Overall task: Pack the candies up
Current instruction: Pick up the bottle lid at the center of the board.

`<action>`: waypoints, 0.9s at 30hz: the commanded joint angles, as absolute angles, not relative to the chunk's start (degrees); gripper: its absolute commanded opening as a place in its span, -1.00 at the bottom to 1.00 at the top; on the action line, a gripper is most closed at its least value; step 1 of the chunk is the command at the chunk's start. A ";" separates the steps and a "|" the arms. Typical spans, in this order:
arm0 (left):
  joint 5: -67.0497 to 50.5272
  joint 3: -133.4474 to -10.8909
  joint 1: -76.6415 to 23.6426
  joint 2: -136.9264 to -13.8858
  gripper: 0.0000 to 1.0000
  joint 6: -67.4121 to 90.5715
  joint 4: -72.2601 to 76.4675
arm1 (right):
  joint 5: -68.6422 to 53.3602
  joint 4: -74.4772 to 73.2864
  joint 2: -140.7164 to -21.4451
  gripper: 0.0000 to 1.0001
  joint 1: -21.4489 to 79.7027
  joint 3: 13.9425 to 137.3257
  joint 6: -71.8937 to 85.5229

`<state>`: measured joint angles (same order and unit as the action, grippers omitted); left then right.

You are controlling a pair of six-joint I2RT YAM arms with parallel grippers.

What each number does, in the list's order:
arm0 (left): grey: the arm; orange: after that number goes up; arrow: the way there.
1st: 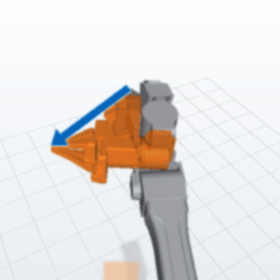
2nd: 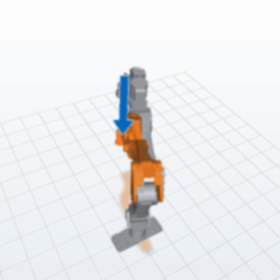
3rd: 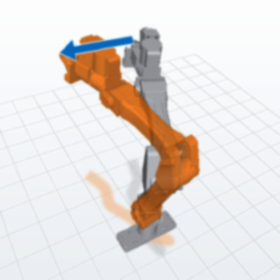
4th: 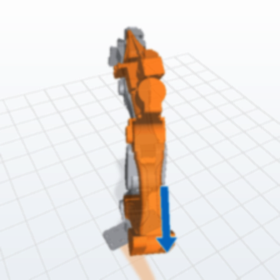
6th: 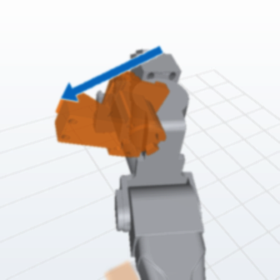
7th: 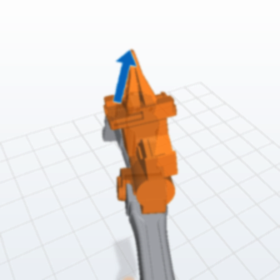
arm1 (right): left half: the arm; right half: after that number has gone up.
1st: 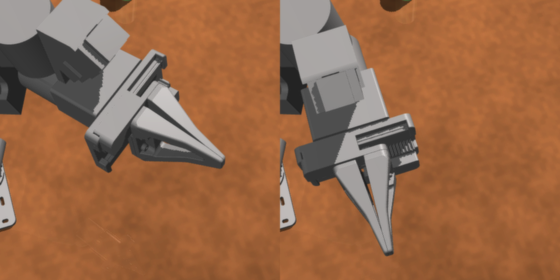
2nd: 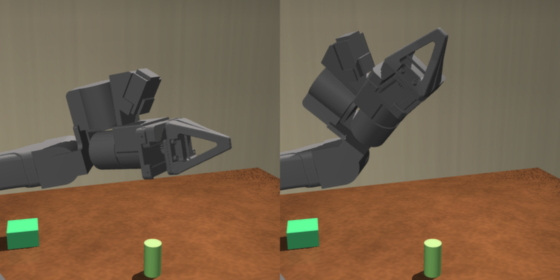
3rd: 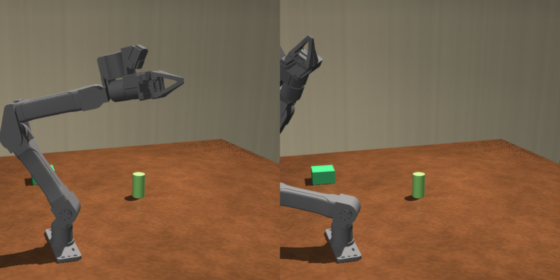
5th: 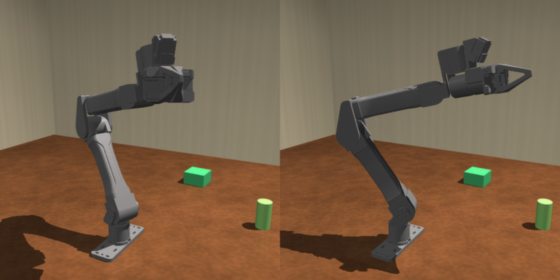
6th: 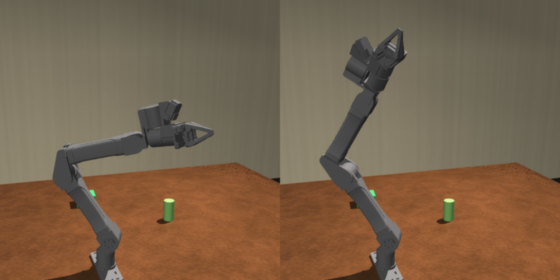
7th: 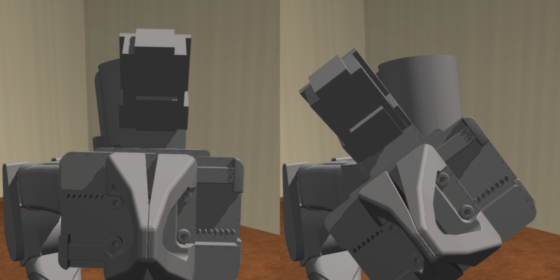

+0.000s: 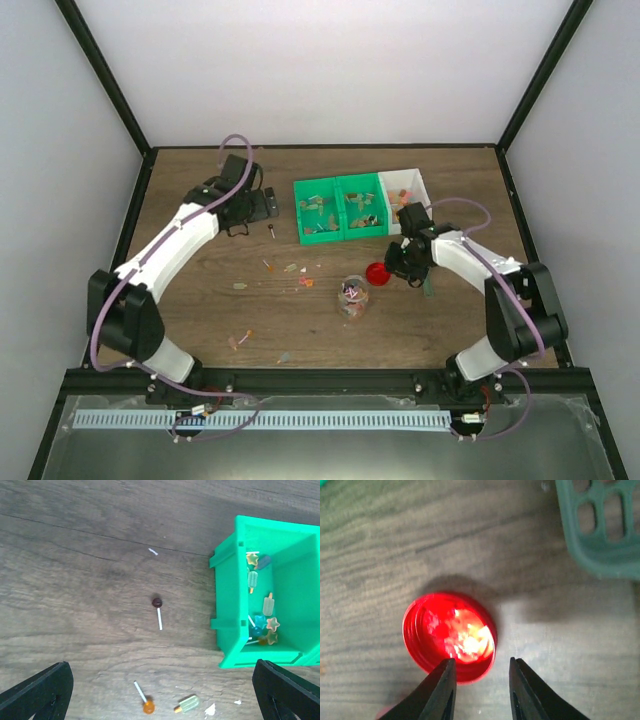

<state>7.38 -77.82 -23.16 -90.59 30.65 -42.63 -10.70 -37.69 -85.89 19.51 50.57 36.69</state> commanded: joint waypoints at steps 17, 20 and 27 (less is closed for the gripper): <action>12.02 -69.70 -23.12 -84.46 1.00 28.49 -42.39 | -7.82 -35.71 -96.21 -0.68 20.09 54.76 35.31; 11.69 -69.62 -23.12 -84.29 1.00 28.56 -42.04 | -7.73 -35.28 -97.37 -0.71 20.04 54.58 35.07; 9.15 -68.39 -22.91 -84.56 0.78 29.94 -41.43 | -7.71 -35.50 -96.56 -0.98 20.04 55.11 34.98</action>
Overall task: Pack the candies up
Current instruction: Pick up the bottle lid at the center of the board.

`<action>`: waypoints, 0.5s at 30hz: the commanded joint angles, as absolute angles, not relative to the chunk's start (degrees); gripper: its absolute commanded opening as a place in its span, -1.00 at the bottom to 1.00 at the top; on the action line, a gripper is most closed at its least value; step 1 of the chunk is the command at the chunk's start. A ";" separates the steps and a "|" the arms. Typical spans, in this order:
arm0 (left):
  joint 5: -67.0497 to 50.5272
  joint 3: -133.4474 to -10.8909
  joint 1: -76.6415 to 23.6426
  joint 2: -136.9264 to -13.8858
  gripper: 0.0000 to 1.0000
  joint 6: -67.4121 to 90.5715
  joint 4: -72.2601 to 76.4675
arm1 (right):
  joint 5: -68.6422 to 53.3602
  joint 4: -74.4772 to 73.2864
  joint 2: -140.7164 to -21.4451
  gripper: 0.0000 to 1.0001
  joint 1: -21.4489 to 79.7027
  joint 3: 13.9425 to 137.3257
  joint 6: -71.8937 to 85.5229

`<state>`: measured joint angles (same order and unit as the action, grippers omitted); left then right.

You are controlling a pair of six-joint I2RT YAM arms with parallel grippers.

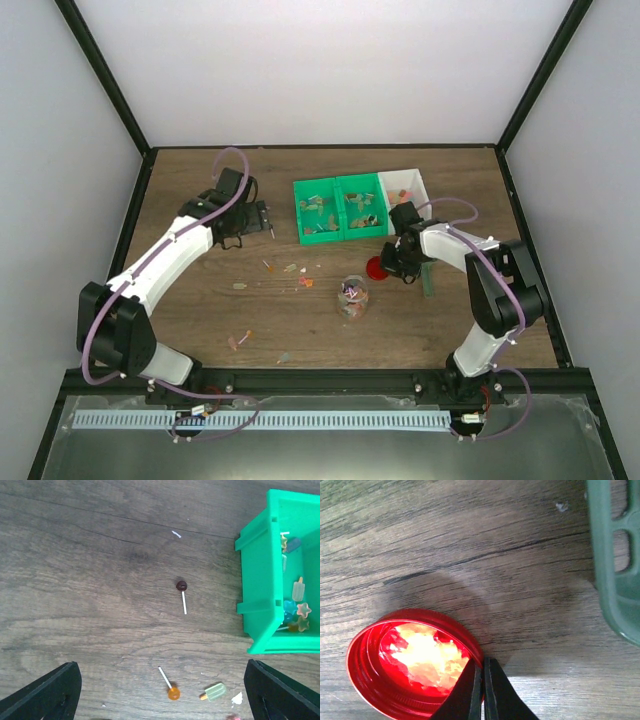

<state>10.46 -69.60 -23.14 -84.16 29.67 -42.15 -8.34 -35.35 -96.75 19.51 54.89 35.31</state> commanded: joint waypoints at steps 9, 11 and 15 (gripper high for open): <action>-5.51 -62.71 -21.24 -82.43 0.83 33.75 -31.03 | -10.02 -40.88 -83.82 -0.98 20.04 55.97 35.68; -12.18 -60.69 -21.23 -80.98 1.00 35.05 -24.83 | -13.02 -40.73 -79.84 -0.98 20.08 55.63 35.98; -25.20 -55.16 -23.02 -79.69 1.00 42.21 -10.26 | -20.99 -39.18 -73.62 -0.96 20.04 55.70 36.34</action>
<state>-10.09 -59.07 -21.43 -81.97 35.40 -26.83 -13.06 -39.40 -78.30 19.59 54.89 35.70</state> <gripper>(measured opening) 0.998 0.030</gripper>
